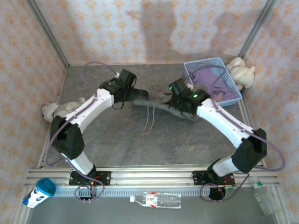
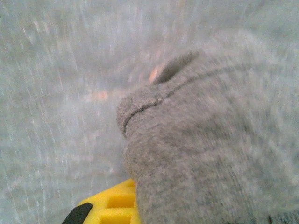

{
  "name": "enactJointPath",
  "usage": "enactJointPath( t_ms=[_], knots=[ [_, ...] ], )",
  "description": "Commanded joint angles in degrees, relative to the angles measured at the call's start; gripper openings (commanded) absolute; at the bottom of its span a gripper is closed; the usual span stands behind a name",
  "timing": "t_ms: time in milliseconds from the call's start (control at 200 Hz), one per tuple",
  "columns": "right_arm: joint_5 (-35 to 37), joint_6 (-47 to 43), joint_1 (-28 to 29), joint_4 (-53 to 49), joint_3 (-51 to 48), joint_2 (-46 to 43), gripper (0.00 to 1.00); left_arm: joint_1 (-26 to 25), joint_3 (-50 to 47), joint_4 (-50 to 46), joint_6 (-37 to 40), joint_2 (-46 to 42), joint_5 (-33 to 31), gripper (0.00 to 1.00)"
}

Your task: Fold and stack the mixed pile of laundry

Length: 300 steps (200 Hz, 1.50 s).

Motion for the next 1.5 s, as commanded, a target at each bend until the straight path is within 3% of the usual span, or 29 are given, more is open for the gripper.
enactJointPath(
  t_ms=[0,235,380,570,736,936,1096,1271,1496],
  knots=[
    [-0.94,-5.52,-4.73,-3.24,9.99,-2.72,0.00,3.33,12.02,-7.33,4.52,-4.41,-3.07,0.00],
    [-5.02,-11.48,-6.96,-8.54,34.77,0.09,0.00,4.23,29.22,-12.87,8.41,-7.20,-3.52,0.00],
    [-10.70,-10.97,-6.97,-6.88,40.65,-1.03,0.00,4.28,33.03,-13.23,9.92,-11.35,-1.82,0.00],
    [-18.64,-5.72,-6.92,-2.50,37.48,-3.60,0.00,4.24,32.56,-12.89,10.19,-17.31,-0.24,0.00],
    [-23.39,-0.08,-5.62,1.57,30.69,-8.79,0.00,4.28,26.03,-10.82,8.52,-23.90,-0.91,0.00],
    [-23.19,5.51,-2.88,2.46,25.20,-16.81,0.00,4.23,22.49,-9.90,4.49,-30.41,4.91,0.00],
    [-19.80,9.14,-2.75,6.70,17.57,-20.80,0.00,4.23,17.73,-8.48,2.78,-33.83,0.97,0.00],
    [-12.66,5.26,-3.89,11.04,19.07,-13.80,0.00,4.53,13.32,-3.24,3.63,-29.37,-8.05,0.00],
    [-8.33,2.92,-11.73,23.01,22.08,6.14,0.00,9.80,18.13,-1.65,2.37,-9.48,-8.63,0.00]
  ],
)
